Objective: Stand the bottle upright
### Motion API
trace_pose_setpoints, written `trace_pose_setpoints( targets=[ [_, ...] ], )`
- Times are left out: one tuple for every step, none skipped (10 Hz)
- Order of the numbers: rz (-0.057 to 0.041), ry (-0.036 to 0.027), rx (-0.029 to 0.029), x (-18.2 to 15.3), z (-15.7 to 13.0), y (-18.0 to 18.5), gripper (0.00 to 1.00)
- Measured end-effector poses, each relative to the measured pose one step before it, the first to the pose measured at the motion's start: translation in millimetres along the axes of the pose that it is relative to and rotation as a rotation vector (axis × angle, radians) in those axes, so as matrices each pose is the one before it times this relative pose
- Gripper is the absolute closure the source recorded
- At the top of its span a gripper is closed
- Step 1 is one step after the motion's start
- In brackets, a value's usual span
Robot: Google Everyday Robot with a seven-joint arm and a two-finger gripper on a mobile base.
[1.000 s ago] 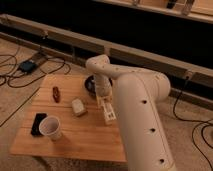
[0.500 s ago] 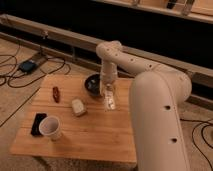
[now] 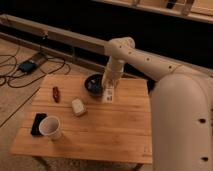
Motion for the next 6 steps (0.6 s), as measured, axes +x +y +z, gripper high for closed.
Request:
trace_pose_setpoints(
  targets=[
    [0.00757,-0.04290,-0.00501,0.05,-5.38,-3.77,1.00],
    [0.00717,-0.04340,0.00064,1.35,-5.35,-4.87,1.00],
    [0.00463,-0.02505,-0.00040,1.33,-3.28,-2.92,1.00],
    [0.00227,-0.02292,-0.00668,5.64,-4.07,-3.56,1.00],
    [-0.00824,-0.00994,-0.02282,8.43,-4.86,0.38,1.00],
    [-0.01713,0.00132,-0.02357,6.59,-3.66,2.48,1.00]
  ],
)
